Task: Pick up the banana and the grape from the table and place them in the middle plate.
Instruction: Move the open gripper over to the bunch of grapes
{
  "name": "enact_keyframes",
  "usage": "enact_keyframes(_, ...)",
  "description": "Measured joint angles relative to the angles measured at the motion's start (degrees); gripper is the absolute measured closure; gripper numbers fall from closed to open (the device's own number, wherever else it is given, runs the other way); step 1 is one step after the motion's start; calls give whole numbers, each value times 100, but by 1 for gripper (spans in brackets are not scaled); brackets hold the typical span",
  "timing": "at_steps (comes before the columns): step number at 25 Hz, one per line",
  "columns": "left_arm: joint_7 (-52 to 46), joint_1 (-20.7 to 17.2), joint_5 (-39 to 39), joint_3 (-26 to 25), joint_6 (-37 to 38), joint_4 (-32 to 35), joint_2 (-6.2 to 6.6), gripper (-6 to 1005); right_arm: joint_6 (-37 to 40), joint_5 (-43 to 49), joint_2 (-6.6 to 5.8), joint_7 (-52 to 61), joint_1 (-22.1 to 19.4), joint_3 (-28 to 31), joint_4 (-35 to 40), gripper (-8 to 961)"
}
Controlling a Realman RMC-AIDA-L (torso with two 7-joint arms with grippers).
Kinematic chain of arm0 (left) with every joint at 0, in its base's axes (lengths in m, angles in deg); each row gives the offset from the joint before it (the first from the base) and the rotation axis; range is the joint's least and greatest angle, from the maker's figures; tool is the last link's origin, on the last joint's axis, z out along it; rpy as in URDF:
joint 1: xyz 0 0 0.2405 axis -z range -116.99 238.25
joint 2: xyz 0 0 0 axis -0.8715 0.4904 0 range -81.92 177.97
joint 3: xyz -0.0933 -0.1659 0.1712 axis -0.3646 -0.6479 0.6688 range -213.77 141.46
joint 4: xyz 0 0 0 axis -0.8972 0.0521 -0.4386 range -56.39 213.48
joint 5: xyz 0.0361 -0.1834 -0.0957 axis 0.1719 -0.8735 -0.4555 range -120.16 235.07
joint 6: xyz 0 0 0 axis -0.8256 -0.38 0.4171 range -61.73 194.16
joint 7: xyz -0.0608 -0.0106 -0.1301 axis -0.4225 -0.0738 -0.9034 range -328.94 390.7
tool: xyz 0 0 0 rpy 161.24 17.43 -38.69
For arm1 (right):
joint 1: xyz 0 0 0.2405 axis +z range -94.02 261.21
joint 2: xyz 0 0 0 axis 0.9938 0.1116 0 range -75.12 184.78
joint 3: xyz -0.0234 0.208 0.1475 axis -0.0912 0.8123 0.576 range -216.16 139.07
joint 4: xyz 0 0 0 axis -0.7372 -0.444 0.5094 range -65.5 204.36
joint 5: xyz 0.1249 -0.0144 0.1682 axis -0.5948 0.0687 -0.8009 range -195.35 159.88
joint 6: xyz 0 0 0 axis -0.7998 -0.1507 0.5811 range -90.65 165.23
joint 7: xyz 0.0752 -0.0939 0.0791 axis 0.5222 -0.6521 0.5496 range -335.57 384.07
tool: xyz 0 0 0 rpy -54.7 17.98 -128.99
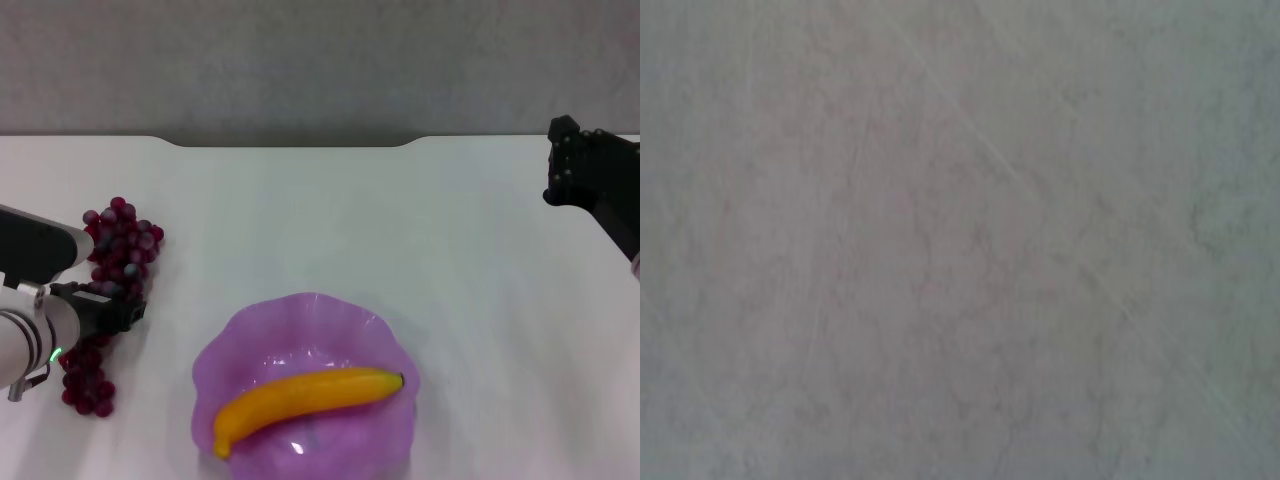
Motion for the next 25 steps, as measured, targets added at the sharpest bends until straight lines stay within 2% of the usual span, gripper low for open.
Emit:
enact_keyframes(4, 0, -2, 4, 0, -19, -9, 0, 368, 0, 0, 0, 0, -7, 0, 7, 936)
enact_keyframes(12, 0, -3, 2, 0, -27, -10, 2, 498, 0, 0, 0, 0, -1, 0, -2, 937)
enact_keyframes(25, -9, -4, -9, -26, -43, -9, 9, 539, 0, 0, 0, 7, -1, 0, -2, 936)
